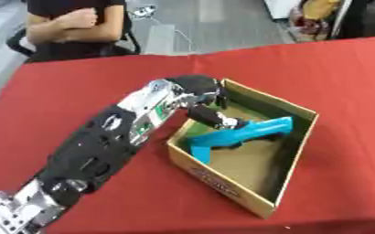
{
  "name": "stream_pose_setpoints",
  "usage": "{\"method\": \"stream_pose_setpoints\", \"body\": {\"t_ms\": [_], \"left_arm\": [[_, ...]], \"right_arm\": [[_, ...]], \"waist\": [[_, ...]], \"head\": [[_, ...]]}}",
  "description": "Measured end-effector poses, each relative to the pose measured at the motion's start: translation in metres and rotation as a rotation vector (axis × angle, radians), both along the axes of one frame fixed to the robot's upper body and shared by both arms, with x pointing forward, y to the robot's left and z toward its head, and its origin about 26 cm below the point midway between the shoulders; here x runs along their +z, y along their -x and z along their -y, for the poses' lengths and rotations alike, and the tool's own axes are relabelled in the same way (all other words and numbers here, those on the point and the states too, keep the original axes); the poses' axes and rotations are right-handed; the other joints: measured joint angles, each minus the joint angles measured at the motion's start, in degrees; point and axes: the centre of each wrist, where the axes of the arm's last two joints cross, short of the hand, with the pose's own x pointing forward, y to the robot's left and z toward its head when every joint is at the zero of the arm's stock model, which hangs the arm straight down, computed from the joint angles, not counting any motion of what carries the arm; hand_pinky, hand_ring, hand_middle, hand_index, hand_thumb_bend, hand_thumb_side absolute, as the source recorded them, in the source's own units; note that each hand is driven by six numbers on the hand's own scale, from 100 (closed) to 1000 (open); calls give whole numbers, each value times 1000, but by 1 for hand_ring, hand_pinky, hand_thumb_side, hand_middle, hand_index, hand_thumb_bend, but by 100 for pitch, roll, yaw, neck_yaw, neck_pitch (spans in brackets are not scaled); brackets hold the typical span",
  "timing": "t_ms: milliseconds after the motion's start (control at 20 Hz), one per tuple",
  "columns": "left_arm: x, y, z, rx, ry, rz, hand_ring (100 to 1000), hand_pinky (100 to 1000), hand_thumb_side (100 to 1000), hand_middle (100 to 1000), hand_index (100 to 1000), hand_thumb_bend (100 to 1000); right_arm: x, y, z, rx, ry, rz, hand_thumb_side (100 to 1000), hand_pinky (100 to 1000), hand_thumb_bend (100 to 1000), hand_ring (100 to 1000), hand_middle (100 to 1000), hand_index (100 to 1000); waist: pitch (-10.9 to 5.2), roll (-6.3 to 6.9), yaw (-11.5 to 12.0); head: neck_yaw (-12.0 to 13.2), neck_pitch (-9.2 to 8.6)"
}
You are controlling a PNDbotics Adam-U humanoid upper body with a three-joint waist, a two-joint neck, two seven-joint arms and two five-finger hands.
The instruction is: Pick up objects on the table and place them in the box.
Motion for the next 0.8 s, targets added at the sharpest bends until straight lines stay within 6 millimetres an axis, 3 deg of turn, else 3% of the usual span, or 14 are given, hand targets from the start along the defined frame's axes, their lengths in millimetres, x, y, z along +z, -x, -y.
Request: {"method": "stream_pose_setpoints", "body": {"t_ms": [500, 550, 650, 700, 800], "left_arm": [[0, 1, -3, 10, 25, 18, 599, 517, 996, 679, 761, 445], [1, 1, -4, 14, 45, 32, 569, 496, 966, 669, 738, 389], [6, 3, -6, 25, 119, 95, 555, 480, 931, 666, 736, 370], [10, 5, -7, 35, 173, 142, 554, 482, 954, 668, 731, 321], [13, 8, -11, 67, 299, 242, 553, 482, 912, 669, 732, 364]], "right_arm": [[0, 0, 0, 0, 0, 0, 953, 593, 454, 811, 826, 1000], [0, 0, 0, 0, 0, 0, 953, 592, 454, 811, 826, 1000], [0, 0, 0, -1, 0, 0, 953, 592, 454, 811, 826, 1000], [0, 0, 0, -1, -1, 0, 952, 592, 454, 811, 826, 1000], [0, 0, 0, -1, -1, 0, 952, 592, 454, 811, 826, 1000]], "waist": [[0, -1, 10], [0, -1, 10], [0, -2, 18], [0, -2, 23], [0, -3, 33]], "head": [[3, 0], [3, 0], [3, 0], [3, 0], [3, 0]]}}
